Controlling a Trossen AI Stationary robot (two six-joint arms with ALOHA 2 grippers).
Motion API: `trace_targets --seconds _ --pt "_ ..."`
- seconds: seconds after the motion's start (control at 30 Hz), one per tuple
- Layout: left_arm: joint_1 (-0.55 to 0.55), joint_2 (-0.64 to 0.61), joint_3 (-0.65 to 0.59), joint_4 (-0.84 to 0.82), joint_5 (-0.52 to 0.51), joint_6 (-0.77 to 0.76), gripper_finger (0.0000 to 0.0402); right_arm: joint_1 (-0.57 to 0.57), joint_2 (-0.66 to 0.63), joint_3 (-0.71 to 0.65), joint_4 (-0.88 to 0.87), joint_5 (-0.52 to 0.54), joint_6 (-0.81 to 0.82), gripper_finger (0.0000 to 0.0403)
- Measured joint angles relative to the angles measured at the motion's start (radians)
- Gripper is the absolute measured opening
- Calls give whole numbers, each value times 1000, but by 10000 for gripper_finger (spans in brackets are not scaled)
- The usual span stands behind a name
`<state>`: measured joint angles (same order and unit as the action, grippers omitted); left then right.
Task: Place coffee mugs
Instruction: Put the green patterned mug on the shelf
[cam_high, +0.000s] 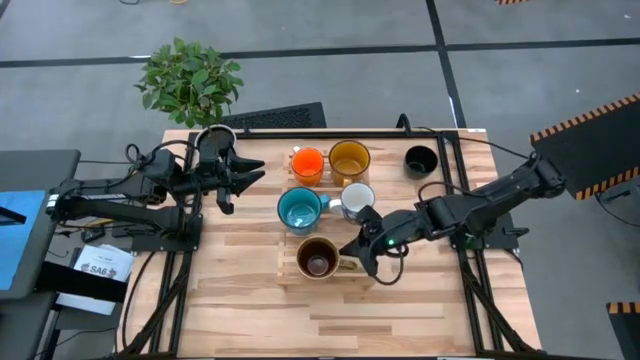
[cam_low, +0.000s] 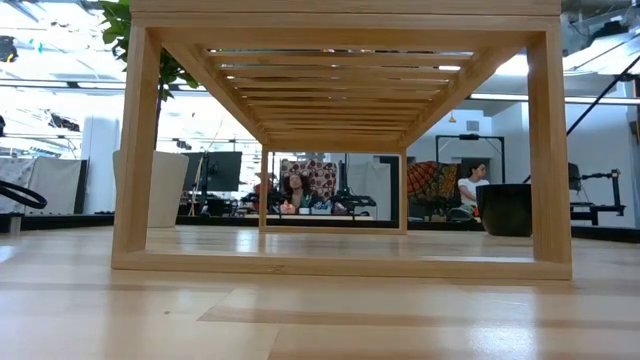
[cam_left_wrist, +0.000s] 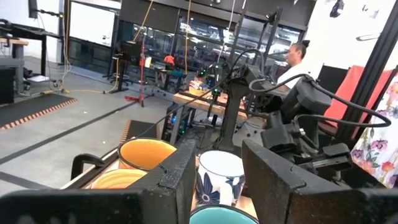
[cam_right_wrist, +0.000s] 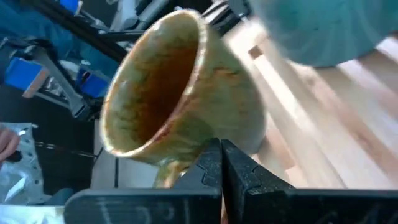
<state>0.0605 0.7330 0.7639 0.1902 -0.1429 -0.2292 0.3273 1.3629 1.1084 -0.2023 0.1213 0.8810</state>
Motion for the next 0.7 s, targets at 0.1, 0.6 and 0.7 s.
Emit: trace_targets --seconds 0.1,0.6,0.7 --pt "0 0 0 0 0 7 116 -17 -30 -1 -70 4 -17 17" --pt "0 0 0 0 -18 7 116 137 -85 22 -281 -98 16 17" --pt "0 0 0 0 -30 7 116 135 -28 21 -264 -75 3 17"
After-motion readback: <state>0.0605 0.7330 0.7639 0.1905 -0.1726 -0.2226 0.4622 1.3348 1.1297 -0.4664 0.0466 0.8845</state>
